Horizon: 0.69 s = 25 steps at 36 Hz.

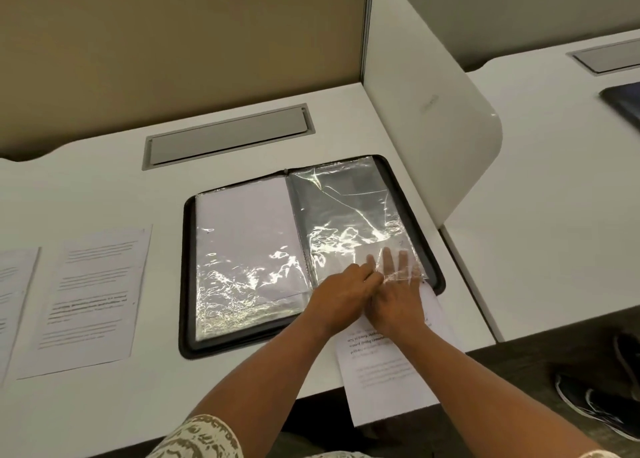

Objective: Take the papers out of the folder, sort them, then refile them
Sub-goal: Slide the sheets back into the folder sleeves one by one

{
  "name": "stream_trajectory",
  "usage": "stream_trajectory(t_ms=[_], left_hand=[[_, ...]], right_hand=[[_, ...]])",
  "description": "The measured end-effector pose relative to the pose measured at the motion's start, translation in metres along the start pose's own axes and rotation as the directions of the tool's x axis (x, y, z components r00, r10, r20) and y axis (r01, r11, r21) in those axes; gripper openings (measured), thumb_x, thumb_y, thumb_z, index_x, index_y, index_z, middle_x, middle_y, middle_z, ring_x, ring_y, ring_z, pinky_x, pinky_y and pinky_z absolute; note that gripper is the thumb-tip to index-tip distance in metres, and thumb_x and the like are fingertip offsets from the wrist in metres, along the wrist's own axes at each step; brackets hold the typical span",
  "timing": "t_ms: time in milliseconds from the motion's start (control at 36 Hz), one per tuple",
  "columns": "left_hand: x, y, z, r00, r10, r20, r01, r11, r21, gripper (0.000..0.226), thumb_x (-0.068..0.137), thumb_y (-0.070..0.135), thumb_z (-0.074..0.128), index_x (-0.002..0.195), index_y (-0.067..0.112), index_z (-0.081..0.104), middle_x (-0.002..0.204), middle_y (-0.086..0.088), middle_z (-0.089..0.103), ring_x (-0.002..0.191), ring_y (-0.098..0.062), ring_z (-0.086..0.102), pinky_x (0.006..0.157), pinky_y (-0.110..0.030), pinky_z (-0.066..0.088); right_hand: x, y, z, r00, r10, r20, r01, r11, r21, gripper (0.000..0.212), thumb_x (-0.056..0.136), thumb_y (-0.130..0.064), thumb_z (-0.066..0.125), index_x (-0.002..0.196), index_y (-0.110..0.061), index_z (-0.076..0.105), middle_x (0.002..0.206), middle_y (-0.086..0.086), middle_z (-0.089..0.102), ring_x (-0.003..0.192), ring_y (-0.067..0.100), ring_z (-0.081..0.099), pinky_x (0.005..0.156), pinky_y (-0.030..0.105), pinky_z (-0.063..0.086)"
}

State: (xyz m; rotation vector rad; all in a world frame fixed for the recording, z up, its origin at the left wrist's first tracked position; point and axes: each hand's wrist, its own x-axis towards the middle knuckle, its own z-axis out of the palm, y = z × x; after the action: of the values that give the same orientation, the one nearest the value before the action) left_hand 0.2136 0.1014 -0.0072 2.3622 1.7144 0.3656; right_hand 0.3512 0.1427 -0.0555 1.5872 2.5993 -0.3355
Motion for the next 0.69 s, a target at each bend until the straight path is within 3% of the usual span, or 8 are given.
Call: stream_trajectory(t_ms=[56, 139, 194, 389, 472, 528, 583, 694], left_hand=[[0.000, 0.000, 0.001, 1.000, -0.014, 0.002, 0.014, 1.000, -0.019, 0.037, 0.079, 0.003, 0.071, 0.110, 0.015, 0.056, 0.097, -0.003, 0.059, 0.079, -0.020, 0.054, 0.049, -0.031, 0.045], [0.001, -0.003, 0.006, 0.998, -0.067, -0.022, 0.067, 0.998, 0.002, 0.035, 0.087, 0.008, 0.067, 0.121, 0.015, 0.057, 0.093, -0.001, 0.056, 0.078, -0.017, 0.051, 0.051, -0.030, 0.044], [0.002, -0.005, 0.010, 0.993, -0.109, -0.034, 0.108, 0.994, -0.028, 0.030, 0.094, 0.014, 0.059, 0.123, 0.016, 0.056, 0.095, -0.001, 0.057, 0.081, -0.019, 0.052, 0.054, -0.036, 0.050], [0.005, -0.007, 0.022, 0.957, -0.285, -0.048, 0.270, 0.942, -0.201, 0.018, 0.099, 0.028, 0.054, 0.111, 0.018, 0.064, 0.107, 0.002, 0.060, 0.095, -0.015, 0.053, 0.071, -0.031, 0.048], [0.008, -0.005, 0.026, 0.950, -0.313, -0.026, 0.300, 0.929, -0.219, 0.018, 0.099, 0.026, 0.054, 0.110, 0.017, 0.065, 0.106, 0.002, 0.059, 0.095, -0.016, 0.052, 0.071, -0.030, 0.046], [0.008, -0.003, 0.030, 0.949, -0.315, -0.007, 0.306, 0.928, -0.211, 0.020, 0.099, 0.026, 0.053, 0.111, 0.017, 0.066, 0.107, 0.001, 0.059, 0.096, -0.017, 0.053, 0.072, -0.030, 0.045], [0.006, -0.002, 0.033, 0.947, -0.321, 0.011, 0.316, 0.927, -0.201, 0.021, 0.100, 0.025, 0.052, 0.112, 0.016, 0.067, 0.107, -0.001, 0.059, 0.096, -0.019, 0.053, 0.072, -0.031, 0.045], [0.001, 0.001, 0.037, 0.939, -0.344, 0.007, 0.339, 0.923, -0.180, 0.022, 0.101, 0.024, 0.050, 0.110, 0.015, 0.068, 0.104, -0.002, 0.060, 0.094, -0.020, 0.053, 0.070, -0.037, 0.051]], right_hand=[[0.003, -0.003, 0.002, 0.999, 0.007, 0.048, -0.009, 0.999, 0.045, 0.075, 0.100, -0.052, 0.022, 0.159, -0.016, -0.008, 0.166, 0.019, -0.007, 0.153, 0.041, -0.009, 0.120, 0.054, -0.017], [0.009, -0.003, 0.007, 0.995, -0.040, 0.095, 0.028, 0.992, 0.127, 0.078, 0.092, -0.044, 0.006, 0.158, -0.002, -0.001, 0.156, 0.025, 0.037, 0.146, 0.042, 0.032, 0.122, 0.054, 0.020], [0.006, 0.001, 0.007, 0.990, -0.085, 0.109, 0.063, 0.978, 0.197, 0.073, 0.099, -0.043, 0.012, 0.159, -0.003, -0.001, 0.163, 0.023, 0.021, 0.149, 0.040, 0.026, 0.122, 0.051, 0.023], [-0.049, 0.027, -0.009, 0.980, -0.114, -0.164, 0.168, 0.916, 0.364, 0.042, 0.104, -0.031, 0.043, 0.134, -0.010, 0.063, 0.141, 0.006, 0.060, 0.132, 0.023, 0.053, 0.115, 0.033, 0.033], [-0.070, 0.036, -0.016, 0.967, 0.027, -0.254, 0.098, 0.879, 0.467, 0.021, 0.098, -0.018, 0.058, 0.113, -0.010, 0.070, 0.109, 0.004, 0.071, 0.098, 0.016, 0.064, 0.090, 0.024, 0.050], [-0.081, 0.042, -0.019, 0.956, 0.162, -0.243, -0.002, 0.836, 0.548, 0.012, 0.099, -0.014, 0.060, 0.108, -0.013, 0.067, 0.101, -0.001, 0.065, 0.089, 0.009, 0.060, 0.079, 0.015, 0.047], [-0.093, 0.049, -0.020, 0.924, 0.323, -0.206, -0.119, 0.752, 0.649, 0.011, 0.100, -0.015, 0.058, 0.107, -0.016, 0.066, 0.099, -0.006, 0.062, 0.087, 0.005, 0.059, 0.075, 0.013, 0.045], [-0.119, 0.063, -0.015, 0.784, 0.620, -0.007, -0.372, 0.479, 0.795, 0.010, 0.101, -0.017, 0.057, 0.102, -0.019, 0.066, 0.098, -0.002, 0.066, 0.090, 0.011, 0.061, 0.080, 0.027, 0.051]])
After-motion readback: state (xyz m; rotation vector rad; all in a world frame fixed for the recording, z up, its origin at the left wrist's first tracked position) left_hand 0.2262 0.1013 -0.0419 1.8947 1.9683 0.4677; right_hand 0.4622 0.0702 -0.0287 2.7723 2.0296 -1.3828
